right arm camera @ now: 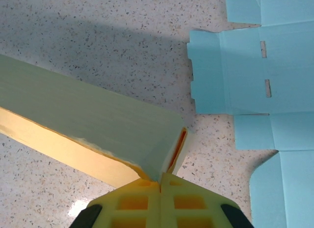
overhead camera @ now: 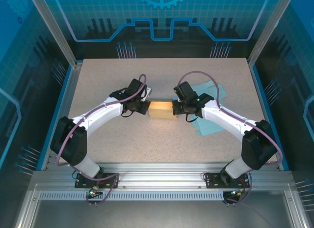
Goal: Fold the paper box
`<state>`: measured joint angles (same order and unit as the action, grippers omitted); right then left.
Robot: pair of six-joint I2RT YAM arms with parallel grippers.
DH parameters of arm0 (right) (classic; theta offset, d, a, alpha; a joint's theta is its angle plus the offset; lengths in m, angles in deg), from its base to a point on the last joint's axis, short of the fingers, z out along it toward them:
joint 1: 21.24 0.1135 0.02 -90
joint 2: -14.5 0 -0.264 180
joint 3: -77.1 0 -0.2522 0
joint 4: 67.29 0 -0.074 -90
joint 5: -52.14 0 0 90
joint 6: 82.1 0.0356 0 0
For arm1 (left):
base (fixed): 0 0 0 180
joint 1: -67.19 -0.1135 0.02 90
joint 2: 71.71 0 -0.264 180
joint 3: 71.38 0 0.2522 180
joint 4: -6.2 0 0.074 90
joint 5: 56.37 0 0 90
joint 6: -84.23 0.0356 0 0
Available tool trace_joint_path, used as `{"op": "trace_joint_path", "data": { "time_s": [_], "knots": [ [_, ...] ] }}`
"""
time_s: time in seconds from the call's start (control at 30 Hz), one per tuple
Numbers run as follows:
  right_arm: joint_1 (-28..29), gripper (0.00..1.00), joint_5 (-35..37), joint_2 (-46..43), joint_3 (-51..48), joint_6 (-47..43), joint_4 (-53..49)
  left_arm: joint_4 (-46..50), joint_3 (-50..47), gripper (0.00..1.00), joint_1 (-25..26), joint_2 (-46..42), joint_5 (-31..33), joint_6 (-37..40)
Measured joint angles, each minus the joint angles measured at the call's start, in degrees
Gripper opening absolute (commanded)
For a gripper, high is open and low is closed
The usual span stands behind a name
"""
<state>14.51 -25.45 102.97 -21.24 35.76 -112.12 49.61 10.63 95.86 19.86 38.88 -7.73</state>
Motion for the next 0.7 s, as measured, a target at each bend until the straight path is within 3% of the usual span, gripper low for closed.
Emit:
{"op": "trace_joint_path", "data": {
  "time_s": [0.53,0.57,0.63,0.7],
  "knots": [
    [0.4,0.0,3.9,3.8,2.1,-1.0,-5.5,5.9,5.4,0.0,-1.2,0.0,-10.3,-1.1],
    [0.4,0.0,4.0,3.8,2.2,-1.1,-5.6,6.1,5.5,0.06,-1.5,0.0,-10.8,-1.2],
    [0.4,0.0,4.1,3.8,2.3,-1.1,-5.6,6.2,5.5,0.36,-1.7,0.0,-11.2,-0.9],
    [0.4,0.0,4.1,3.8,2.3,-1.1,-5.6,6.7,5.5,0.46,-1.7,-0.1,-11.1,-0.9]
  ]
}}
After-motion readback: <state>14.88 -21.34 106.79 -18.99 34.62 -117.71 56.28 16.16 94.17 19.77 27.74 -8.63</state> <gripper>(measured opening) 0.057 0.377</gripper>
